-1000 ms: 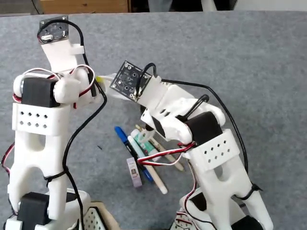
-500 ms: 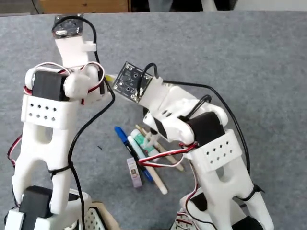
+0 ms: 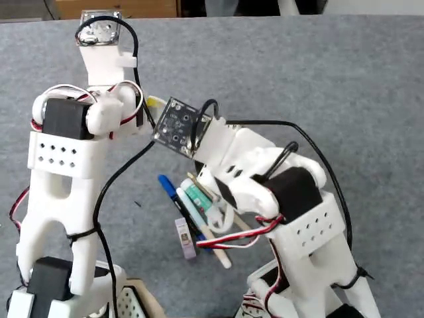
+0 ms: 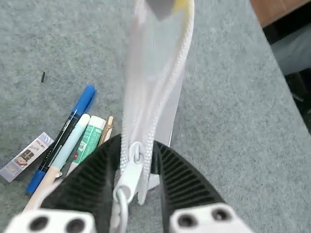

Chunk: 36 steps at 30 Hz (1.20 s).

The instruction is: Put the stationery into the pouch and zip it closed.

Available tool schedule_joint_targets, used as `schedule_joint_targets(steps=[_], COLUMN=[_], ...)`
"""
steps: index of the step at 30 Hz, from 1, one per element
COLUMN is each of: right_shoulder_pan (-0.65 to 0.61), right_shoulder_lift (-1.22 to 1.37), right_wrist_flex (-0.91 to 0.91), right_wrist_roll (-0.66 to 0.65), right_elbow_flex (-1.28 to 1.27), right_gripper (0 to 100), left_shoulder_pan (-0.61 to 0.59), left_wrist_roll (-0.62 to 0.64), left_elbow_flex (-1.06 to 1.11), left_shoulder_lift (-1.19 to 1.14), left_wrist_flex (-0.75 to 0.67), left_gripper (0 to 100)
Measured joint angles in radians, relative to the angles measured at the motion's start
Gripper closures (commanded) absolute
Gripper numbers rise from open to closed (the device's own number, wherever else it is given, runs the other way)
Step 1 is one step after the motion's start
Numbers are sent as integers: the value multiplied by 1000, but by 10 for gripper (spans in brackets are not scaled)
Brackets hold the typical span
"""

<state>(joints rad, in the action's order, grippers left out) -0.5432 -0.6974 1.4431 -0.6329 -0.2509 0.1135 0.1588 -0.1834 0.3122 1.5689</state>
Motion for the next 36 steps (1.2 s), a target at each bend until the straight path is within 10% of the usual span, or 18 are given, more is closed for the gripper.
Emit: schedule_joint_targets(steps=[36], right_shoulder_pan=[-6], right_shoulder_lift=[-8], right_wrist_flex=[54], right_wrist_roll=[0], right_elbow_flex=[41], right_gripper=[986], left_shoulder_pan=[106], left_wrist_roll=[-365], left_elbow_flex=[18], left_shoulder_lift=[-95], left_wrist_flex=[9], left_gripper=[798])
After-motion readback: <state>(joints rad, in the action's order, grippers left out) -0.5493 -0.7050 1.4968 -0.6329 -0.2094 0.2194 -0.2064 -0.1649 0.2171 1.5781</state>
